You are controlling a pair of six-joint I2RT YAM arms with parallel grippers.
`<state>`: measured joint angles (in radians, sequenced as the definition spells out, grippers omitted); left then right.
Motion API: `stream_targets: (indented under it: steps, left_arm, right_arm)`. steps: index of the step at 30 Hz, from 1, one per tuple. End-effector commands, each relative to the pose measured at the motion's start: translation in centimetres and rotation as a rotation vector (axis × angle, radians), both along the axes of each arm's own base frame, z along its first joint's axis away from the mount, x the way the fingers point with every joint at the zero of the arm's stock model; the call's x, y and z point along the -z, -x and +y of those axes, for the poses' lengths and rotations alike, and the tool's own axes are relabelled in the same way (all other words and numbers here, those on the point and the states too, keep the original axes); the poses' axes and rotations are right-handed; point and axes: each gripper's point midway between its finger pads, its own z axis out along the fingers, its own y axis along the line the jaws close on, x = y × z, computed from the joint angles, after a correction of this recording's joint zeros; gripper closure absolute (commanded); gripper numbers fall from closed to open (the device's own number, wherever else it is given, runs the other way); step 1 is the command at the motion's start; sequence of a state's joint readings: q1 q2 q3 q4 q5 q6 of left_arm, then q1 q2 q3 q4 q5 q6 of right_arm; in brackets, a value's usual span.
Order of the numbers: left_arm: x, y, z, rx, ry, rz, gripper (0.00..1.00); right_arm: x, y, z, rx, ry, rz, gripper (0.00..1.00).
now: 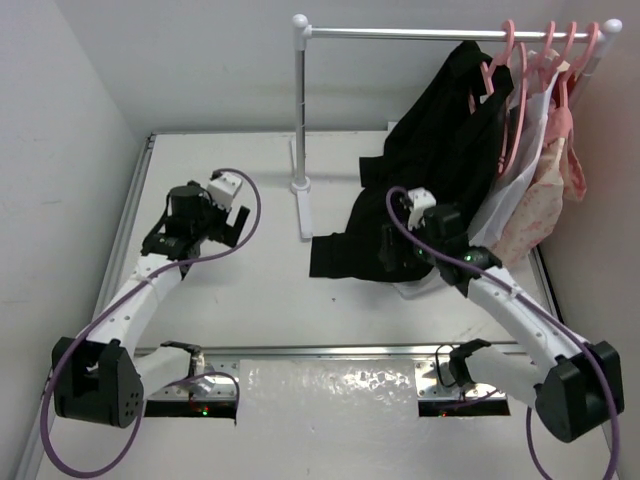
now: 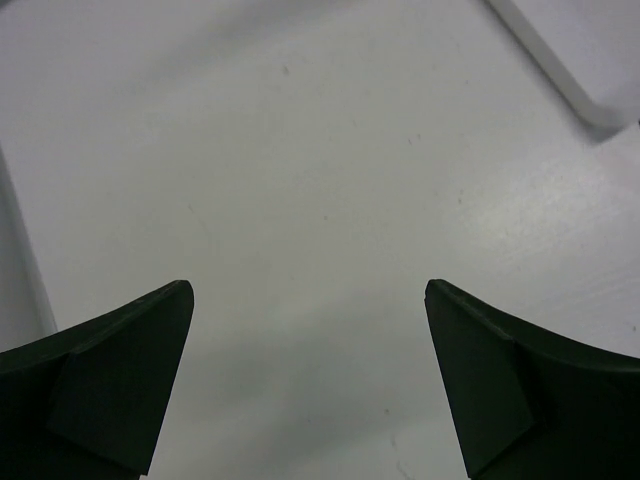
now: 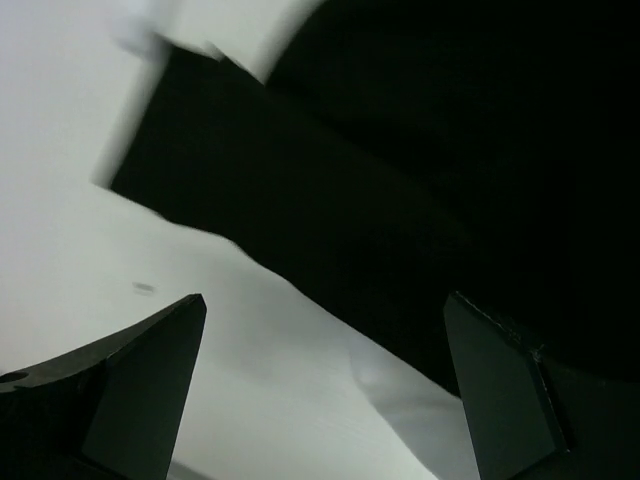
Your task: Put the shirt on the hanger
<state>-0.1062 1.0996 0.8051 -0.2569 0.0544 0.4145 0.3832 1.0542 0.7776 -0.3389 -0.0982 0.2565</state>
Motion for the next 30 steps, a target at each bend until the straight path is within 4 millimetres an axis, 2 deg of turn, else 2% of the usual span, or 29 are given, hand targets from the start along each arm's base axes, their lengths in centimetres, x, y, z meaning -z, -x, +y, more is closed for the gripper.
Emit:
stream_targets:
  steps: [1,2,3,5,6,8,9,10,14,16,19,24,30]
  left_arm:
    - [0.9,-0.1,-0.1,0.02,0.008,-0.038,0.0]
    - [1.2,0.0,0.2,0.014,0.002,-0.046,0.0]
    - [2.1,0.2,0.5,0.0,-0.009,-0.064,0.0]
    - [2.7,0.4,0.9,-0.018,-0.011,-0.089,0.0]
    - [2.8,0.2,1.0,-0.037,0.0,-0.128,0.0]
    - [3.4,0.3,1.1,-0.041,0.003,-0.131,0.0]
    - [4.1,0.4,1.3,-0.048,-0.002,-0.138,0.0]
    - [4.5,0.5,1.4,-0.056,-0.003,-0.143,0.0]
    - [6.0,0.8,2.0,-0.092,-0.006,-0.171,0.0]
    - [6.5,0.9,1.8,-0.081,0.002,-0.162,0.0]
    - [7.4,1.3,0.7,-0.025,0.027,-0.142,0.0]
    - [7.5,1.1,0.6,-0.026,0.032,-0.135,0.0]
    - [7.7,1.2,0.7,-0.028,0.032,-0.127,0.0]
  right_arm:
    - [1.5,-2.4,-4.0,0.206,0.103,-0.168,0.01]
    - [2.4,-2.2,-4.3,0.217,0.111,-0.172,0.01]
    - [4.4,-1.5,-5.0,0.219,0.141,-0.154,0.01]
    - [5.0,-1.8,-6.2,0.278,0.169,-0.189,0.01]
    - [6.5,-1.1,-6.8,0.285,0.196,-0.175,0.01]
    - [6.7,-1.3,-7.5,0.309,0.211,-0.218,0.01]
    - [7.8,-0.7,-8.0,0.314,0.235,-0.215,0.01]
    - [7.4,-1.1,-8.3,0.339,0.221,-0.252,0.01]
    - [7.9,-0.9,-9.9,0.471,0.199,-0.28,0.01]
    - [7.3,-1.2,-10.5,0.536,0.168,-0.315,0.01]
    - [7.8,-0.6,-12.2,0.665,0.149,-0.327,0.01]
    - [9.9,0.7,-11.9,0.625,0.142,-0.283,0.01]
    - [9.2,0.6,-11.4,0.572,0.123,-0.361,0.01]
